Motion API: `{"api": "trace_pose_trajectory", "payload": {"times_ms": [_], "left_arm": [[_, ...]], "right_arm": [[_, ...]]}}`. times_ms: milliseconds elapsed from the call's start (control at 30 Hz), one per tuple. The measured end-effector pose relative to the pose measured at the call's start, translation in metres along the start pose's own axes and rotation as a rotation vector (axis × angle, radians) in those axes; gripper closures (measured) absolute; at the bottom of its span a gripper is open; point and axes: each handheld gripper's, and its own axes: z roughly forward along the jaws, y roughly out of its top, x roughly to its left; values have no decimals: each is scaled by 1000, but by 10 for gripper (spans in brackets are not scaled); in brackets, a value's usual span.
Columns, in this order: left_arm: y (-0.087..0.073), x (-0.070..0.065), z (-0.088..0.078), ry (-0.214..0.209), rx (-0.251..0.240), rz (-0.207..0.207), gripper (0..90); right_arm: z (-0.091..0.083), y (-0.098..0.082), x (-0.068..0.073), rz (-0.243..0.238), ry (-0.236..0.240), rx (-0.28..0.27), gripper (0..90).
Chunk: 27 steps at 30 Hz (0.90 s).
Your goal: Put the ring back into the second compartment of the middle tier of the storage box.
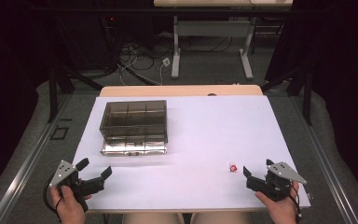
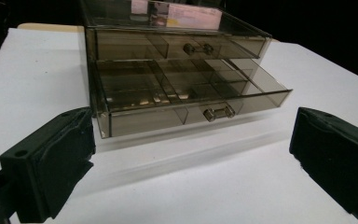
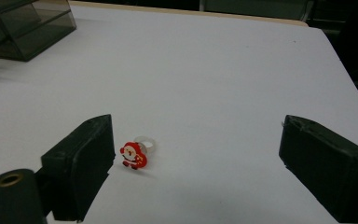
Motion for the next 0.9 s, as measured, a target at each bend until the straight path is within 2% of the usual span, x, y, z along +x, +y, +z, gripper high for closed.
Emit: {"api": "trace_pose_trajectory", "payload": {"times_ms": [167, 200, 433, 467, 500, 533, 633, 800, 833, 867, 900], "left_arm": [[0, -5, 1, -8, 17, 27, 1], [0, -5, 1, -8, 17, 27, 1], [-1, -5, 5, -22, 25, 27, 2], [0, -5, 5, -23, 22, 26, 1], [0, -5, 5, -23, 22, 26, 1], [0, -5, 5, -22, 22, 28, 1], [0, -5, 5, -23, 21, 28, 2], [0, -5, 4, -21, 18, 25, 1], [0, -5, 4, -20, 18, 22, 1], [0, -5, 4, -21, 18, 22, 1], [0, -5, 4, -19, 18, 20, 2]], "right_arm": [[-4, 2, 5, -15, 21, 21, 202], [-3, 2, 5, -17, 24, 1, 223], [-2, 5, 6, -3, 27, 13, 267], [0, 6, 8, 5, 38, 36, 271], [0, 6, 8, 5, 38, 36, 271], [-1, 7, 8, -2, 42, 60, 271], [3, 12, 13, -39, 47, 62, 283], [6, 15, 14, -32, 57, 66, 283], [9, 17, 14, -5, 57, 54, 284], [9, 17, 14, -5, 57, 54, 284], [9, 20, 13, 2, 75, 80, 284]]}}
